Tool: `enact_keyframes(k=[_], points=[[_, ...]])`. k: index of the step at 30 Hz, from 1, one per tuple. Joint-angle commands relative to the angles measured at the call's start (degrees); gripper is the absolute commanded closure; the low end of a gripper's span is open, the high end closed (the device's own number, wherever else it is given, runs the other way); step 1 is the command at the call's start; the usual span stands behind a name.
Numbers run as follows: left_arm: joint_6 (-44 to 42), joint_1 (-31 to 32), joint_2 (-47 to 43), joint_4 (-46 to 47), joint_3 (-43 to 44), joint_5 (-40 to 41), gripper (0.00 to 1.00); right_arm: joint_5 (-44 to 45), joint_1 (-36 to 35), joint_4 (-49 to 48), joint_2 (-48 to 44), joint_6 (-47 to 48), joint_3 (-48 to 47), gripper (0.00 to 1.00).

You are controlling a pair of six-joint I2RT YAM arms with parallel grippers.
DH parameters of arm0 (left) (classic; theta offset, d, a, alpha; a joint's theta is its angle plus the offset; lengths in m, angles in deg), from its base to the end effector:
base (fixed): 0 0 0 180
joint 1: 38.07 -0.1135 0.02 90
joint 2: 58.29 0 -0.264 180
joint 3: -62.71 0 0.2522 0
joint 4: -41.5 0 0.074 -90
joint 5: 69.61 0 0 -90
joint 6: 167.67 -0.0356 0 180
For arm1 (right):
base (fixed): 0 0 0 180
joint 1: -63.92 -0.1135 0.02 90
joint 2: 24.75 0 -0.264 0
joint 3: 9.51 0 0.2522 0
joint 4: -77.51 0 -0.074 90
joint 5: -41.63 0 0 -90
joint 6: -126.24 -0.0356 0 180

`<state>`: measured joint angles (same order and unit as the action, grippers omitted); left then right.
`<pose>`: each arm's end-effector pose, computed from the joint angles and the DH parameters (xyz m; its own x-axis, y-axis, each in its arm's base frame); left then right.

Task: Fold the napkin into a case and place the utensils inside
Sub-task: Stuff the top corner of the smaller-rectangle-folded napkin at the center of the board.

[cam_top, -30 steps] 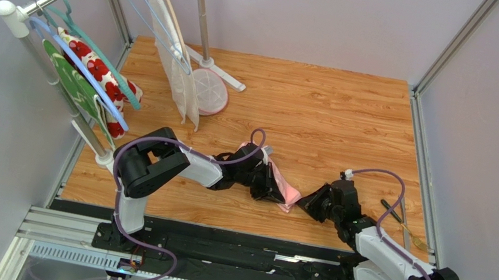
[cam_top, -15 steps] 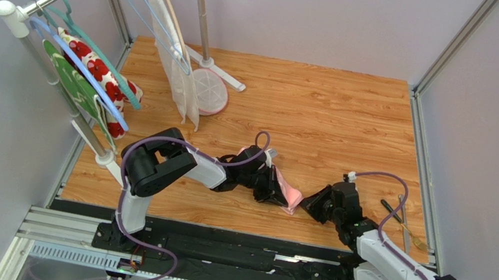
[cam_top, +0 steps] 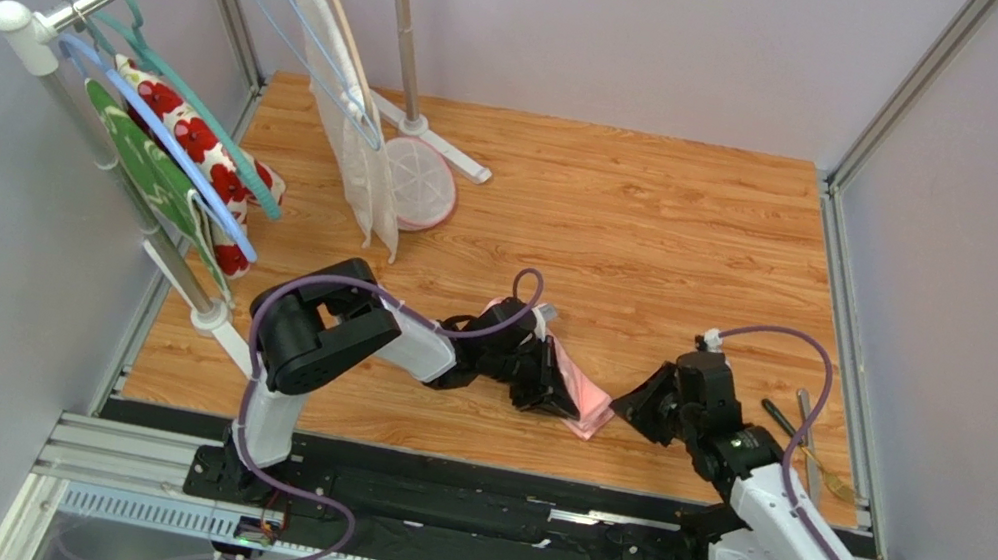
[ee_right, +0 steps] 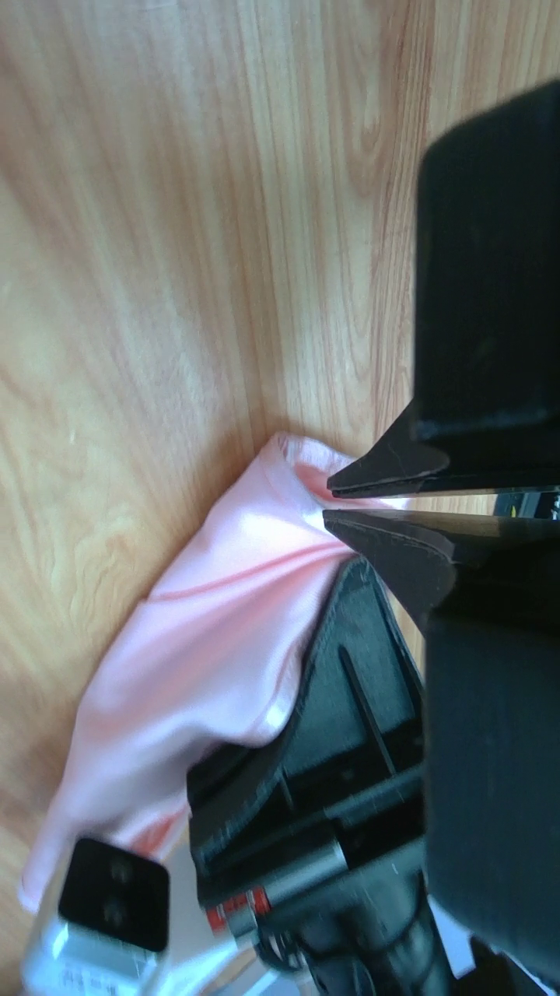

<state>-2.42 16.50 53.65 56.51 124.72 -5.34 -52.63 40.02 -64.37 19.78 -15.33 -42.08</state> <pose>0.2007 -0.3088 0.1047 -0.9939 -0.1058 0.0316 -0.0815 0.5102 -0.8562 0.1350 0.0627 0.1624 -0.7865 0.5060 -0.3542 0.2711 0.7981 0.5381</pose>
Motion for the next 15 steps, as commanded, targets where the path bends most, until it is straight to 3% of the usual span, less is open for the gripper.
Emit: enact_keyframes(k=[1, 7, 15], points=[[0.3, 0.4, 0.3, 2.1, -0.6, 0.3, 1.00, -2.5, 0.0, 4.8, -1.1, 5.5, -4.9, 0.88], [0.1, 0.4, -0.2, 1.6, -0.2, 0.7, 1.00, -11.7, -1.4, -4.4, 8.5, 7.2, -5.3, 0.89], [0.2, 0.4, -0.5, 0.8, -0.2, 1.6, 0.99, -15.8, -3.1, -10.1, 13.8, 7.1, -4.8, 0.91]])
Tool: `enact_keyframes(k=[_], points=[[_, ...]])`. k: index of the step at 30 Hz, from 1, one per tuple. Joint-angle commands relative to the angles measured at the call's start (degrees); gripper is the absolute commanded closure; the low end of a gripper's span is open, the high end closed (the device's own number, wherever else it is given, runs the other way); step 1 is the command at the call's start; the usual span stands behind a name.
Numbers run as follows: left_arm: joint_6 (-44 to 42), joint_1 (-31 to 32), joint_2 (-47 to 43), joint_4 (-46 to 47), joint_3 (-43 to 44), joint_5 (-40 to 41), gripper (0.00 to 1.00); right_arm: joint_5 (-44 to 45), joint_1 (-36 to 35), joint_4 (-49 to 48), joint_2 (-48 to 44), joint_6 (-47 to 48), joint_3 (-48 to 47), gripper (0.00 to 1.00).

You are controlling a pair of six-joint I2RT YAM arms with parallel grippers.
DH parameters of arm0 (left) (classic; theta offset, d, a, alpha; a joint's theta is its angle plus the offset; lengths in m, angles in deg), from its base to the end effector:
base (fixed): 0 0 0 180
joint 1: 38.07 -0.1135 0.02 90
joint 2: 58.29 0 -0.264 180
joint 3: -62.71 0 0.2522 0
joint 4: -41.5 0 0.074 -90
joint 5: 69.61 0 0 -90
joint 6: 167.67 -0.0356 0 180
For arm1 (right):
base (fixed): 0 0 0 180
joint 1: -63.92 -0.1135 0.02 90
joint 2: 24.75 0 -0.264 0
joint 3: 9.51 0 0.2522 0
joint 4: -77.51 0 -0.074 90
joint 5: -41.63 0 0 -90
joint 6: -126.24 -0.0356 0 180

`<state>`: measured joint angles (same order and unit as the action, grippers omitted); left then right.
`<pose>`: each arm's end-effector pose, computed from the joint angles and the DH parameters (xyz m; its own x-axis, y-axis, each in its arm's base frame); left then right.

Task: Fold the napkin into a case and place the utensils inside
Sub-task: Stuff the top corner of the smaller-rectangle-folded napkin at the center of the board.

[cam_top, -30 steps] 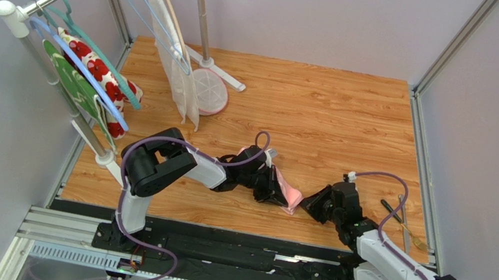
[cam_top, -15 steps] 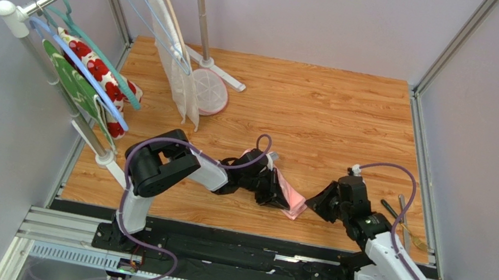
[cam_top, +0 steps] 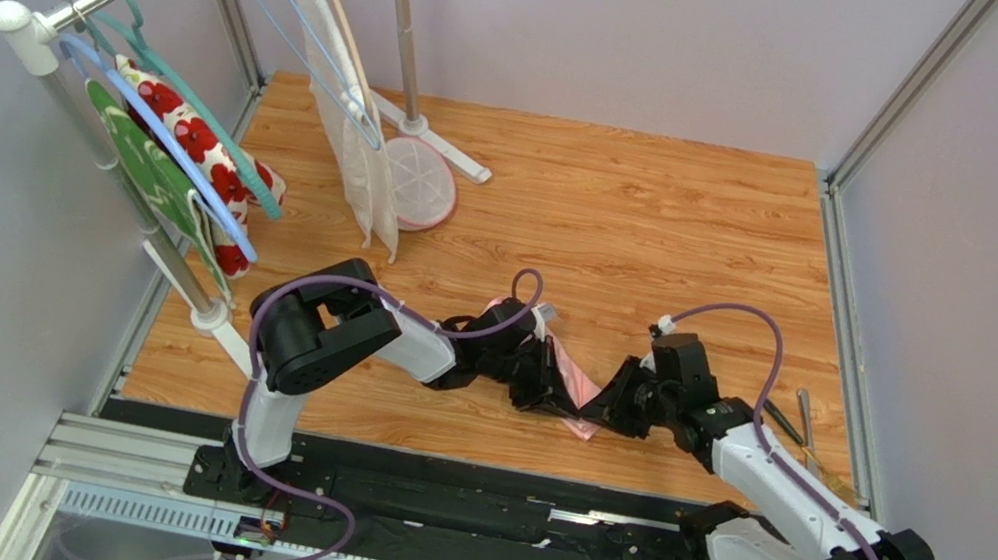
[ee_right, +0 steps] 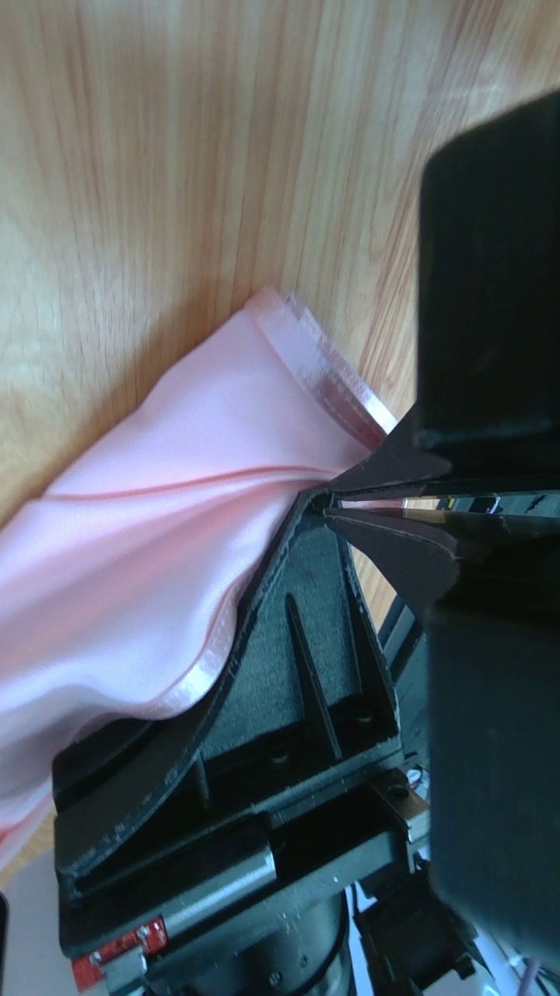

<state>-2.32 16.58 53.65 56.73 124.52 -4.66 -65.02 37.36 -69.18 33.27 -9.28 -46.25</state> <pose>0.2003 -0.3084 0.1040 -0.9930 -0.1151 0.0269 -0.0826 0.5124 -0.8548 0.1545 0.0886 0.1578 -0.9224 0.3031 -0.2394 0.1159 0.8084 0.5770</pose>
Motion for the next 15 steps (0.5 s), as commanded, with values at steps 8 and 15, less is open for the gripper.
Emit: enact_keyframes(k=[8, 15], points=[[-5.6, 0.3, -6.4, -5.5, 0.1, 0.6, 0.76, 0.0, -0.3, -8.6, 4.5, 0.6, 4.8, 0.94], [-18.7, -0.5, -18.1, -24.0, 2.6, 0.1, 0.67, 1.2, -0.3, -9.6, 6.5, 1.5, 5.1, 0.95]])
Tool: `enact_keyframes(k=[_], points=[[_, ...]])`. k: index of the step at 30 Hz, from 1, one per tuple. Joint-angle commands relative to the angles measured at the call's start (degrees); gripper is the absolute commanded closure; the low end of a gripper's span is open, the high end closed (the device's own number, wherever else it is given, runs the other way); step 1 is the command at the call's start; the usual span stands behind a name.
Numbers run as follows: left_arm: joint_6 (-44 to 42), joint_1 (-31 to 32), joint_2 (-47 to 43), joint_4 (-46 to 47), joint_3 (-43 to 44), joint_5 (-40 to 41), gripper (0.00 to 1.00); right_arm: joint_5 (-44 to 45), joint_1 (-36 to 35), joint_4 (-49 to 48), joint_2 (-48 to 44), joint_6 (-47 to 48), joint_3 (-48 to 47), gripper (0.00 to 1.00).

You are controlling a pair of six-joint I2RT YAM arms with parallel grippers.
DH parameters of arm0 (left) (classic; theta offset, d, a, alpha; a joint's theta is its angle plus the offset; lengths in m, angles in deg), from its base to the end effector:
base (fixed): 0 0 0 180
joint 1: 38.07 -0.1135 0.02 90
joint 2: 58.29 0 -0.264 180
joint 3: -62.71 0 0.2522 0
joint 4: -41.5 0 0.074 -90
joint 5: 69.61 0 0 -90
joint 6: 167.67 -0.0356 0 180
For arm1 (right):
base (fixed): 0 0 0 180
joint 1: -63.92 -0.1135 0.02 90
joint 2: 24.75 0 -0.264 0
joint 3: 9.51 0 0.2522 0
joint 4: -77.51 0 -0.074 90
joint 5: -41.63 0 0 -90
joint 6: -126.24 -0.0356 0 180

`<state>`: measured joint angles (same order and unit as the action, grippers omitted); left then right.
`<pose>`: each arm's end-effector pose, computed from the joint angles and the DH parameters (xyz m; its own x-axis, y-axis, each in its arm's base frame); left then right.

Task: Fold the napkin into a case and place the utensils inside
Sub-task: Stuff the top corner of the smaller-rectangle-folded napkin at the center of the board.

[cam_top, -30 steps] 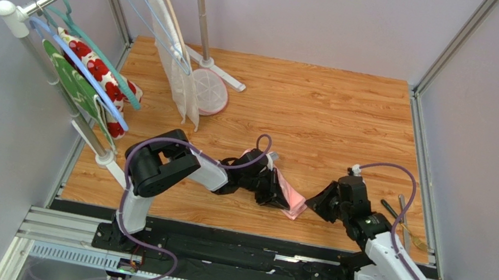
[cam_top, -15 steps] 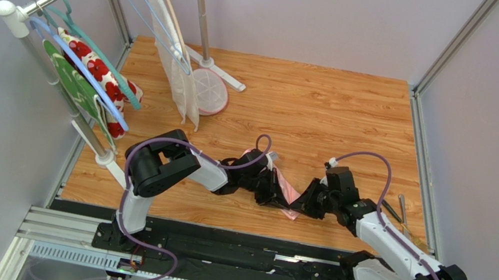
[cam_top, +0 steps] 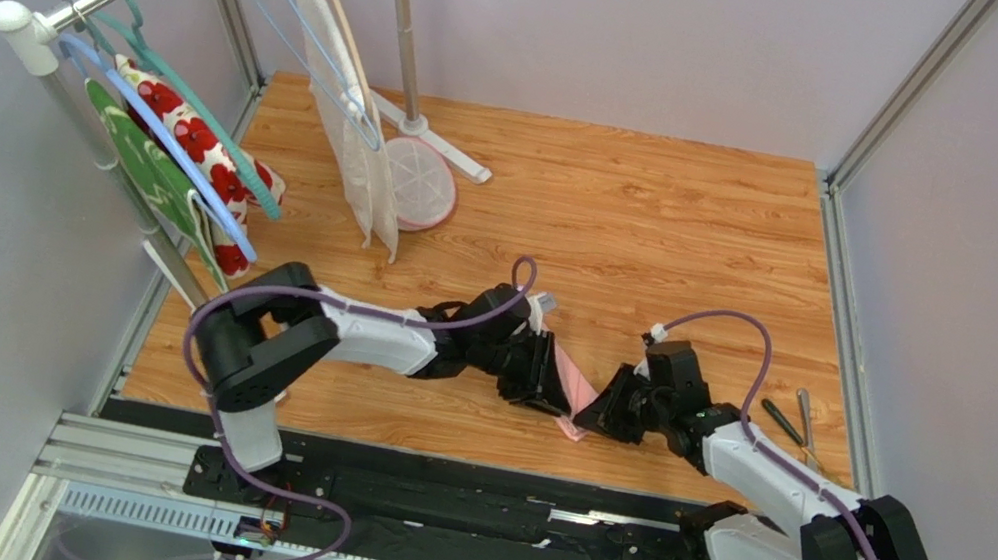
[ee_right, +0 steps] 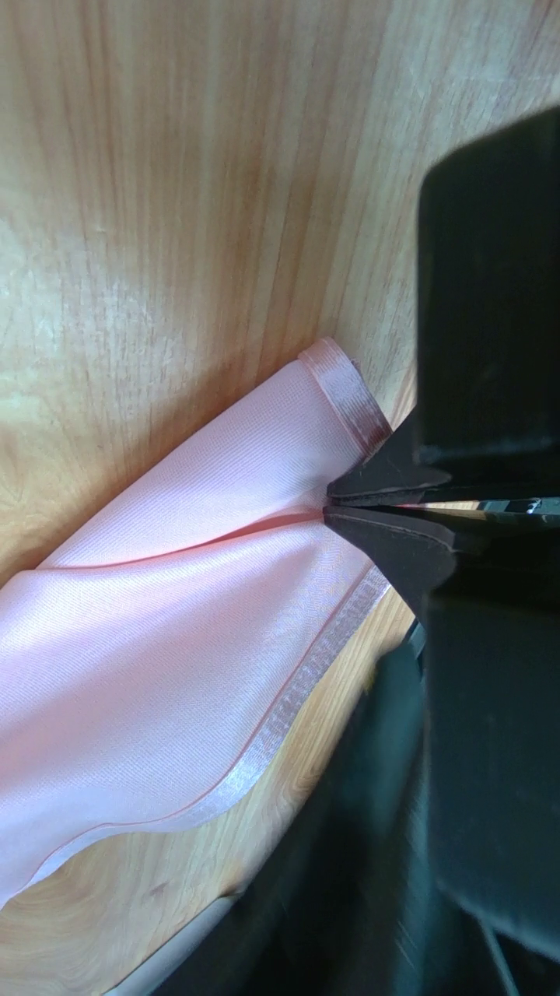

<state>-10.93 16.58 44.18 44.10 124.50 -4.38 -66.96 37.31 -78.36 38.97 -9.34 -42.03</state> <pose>0.1915 -0.2957 0.1413 -0.9966 -0.0369 -0.0734 0.0400 0.5634 -0.8252 0.1560 0.0908 0.1310 -0.9337 0.2894 -0.2109 0.1146 0.7994 0.5898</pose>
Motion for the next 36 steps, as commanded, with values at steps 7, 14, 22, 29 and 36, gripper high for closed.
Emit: enact_keyframes(k=[7, 14, 22, 29, 36], points=[[-15.9, -9.5, -15.0, -17.2, 3.2, -0.5, 0.78, 3.6, -0.3, 1.3, -0.4, 2.5, -0.1, 0.95], [-17.1, -12.9, -6.6, -14.6, 9.0, -2.4, 0.86, 3.5, -0.3, 1.3, 0.7, 3.1, -0.4, 0.95], [-18.5, -12.9, 0.3, -14.8, 11.5, 0.2, 0.95, 4.7, -0.3, 2.9, 0.4, 4.3, -1.3, 0.96], [-23.3, -13.3, 1.7, -20.0, 9.8, 6.4, 0.99, 5.7, -0.3, 3.7, 0.8, 5.4, -1.9, 0.96], [-28.5, -14.3, 3.3, -21.5, 8.0, 8.8, 1.00, 7.0, -0.2, 4.5, 1.4, 6.5, -1.8, 0.96]])
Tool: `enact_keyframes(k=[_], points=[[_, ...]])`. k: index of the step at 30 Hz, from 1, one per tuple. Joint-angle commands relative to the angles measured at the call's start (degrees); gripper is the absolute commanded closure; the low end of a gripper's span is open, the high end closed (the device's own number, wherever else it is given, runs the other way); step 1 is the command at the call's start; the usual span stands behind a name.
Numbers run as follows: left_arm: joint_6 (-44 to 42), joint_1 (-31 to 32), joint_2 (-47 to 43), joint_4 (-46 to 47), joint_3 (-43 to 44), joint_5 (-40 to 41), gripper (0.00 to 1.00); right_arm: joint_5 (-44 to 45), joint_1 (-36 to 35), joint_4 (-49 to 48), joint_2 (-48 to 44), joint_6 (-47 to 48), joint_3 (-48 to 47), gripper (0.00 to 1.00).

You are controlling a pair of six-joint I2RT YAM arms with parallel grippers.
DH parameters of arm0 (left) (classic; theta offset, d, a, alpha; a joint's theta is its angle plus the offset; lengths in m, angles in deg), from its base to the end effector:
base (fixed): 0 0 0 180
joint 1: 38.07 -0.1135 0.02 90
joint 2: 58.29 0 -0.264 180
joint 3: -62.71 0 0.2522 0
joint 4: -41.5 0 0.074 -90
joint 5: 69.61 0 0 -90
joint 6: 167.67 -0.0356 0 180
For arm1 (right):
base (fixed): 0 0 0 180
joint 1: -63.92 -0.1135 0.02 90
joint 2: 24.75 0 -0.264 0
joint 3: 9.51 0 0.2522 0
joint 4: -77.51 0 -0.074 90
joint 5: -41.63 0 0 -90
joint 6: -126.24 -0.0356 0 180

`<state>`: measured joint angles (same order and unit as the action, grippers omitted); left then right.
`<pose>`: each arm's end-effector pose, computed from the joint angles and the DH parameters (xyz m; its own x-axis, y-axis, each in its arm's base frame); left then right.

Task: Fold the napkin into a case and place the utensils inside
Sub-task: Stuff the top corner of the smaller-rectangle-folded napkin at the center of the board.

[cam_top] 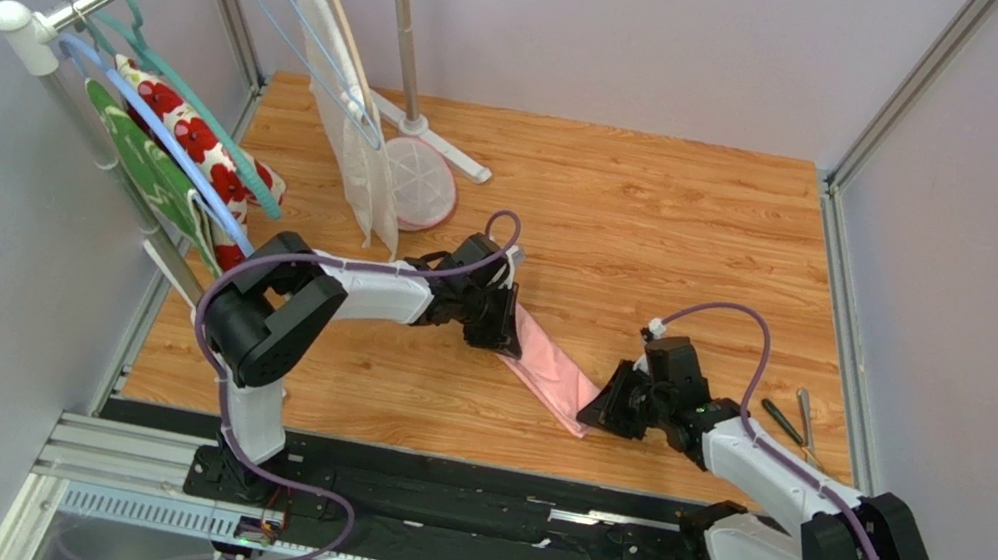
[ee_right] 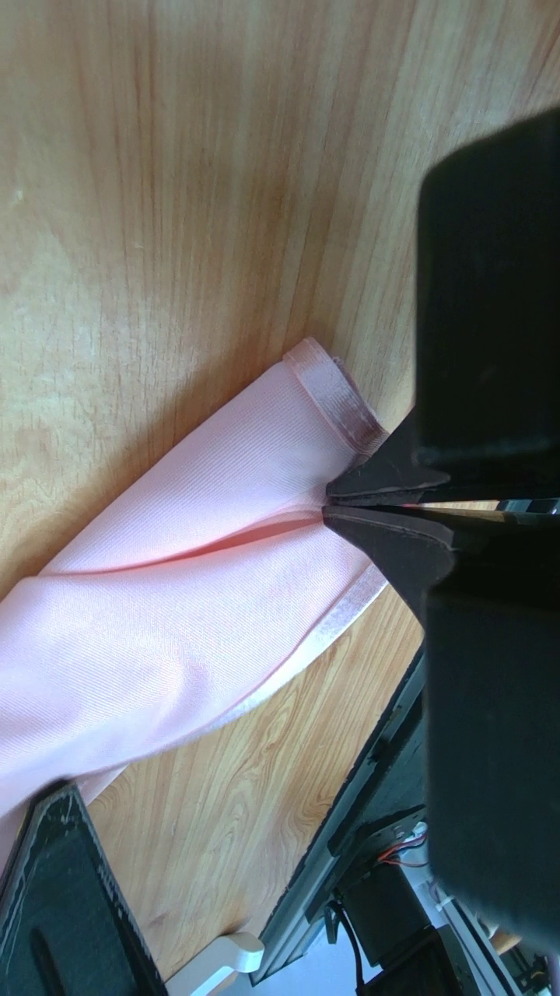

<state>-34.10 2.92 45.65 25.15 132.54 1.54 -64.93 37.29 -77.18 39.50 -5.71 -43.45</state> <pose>0.2649 -0.2455 0.1452 -0.9566 -0.0329 -0.2895 0.1610 0.7685 -0.6193 0.1600 0.0916 0.1348 -0.9321 0.2494 -0.2627 0.0666 0.8309 0.5524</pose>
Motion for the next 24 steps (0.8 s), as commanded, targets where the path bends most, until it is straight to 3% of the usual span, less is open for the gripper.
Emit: enact_keyframes(k=[1, 7, 13, 18, 24], points=[[-5.7, -0.7, 2.1, -3.0, 0.1, 2.9, 1.00, 5.9, -0.2, 3.7, 0.5, 3.2, -0.4, 0.95], [-7.6, -0.6, 1.8, -3.9, 0.4, 3.8, 1.00, 5.5, -0.2, 7.8, -3.8, 3.5, -2.7, 0.94], [-8.5, -0.5, -1.0, -5.6, 2.4, 2.1, 1.00, 2.1, -0.2, 9.6, -8.3, 3.5, -8.0, 0.82], [-6.5, -0.6, -0.6, -3.7, 1.1, 1.6, 1.00, -2.4, -0.2, 6.5, -2.8, 2.4, -10.7, 0.80], [-6.0, -0.6, 1.4, -3.0, 1.4, 1.6, 1.00, -8.0, -0.2, -1.4, 2.0, 0.8, -5.7, 0.81]])
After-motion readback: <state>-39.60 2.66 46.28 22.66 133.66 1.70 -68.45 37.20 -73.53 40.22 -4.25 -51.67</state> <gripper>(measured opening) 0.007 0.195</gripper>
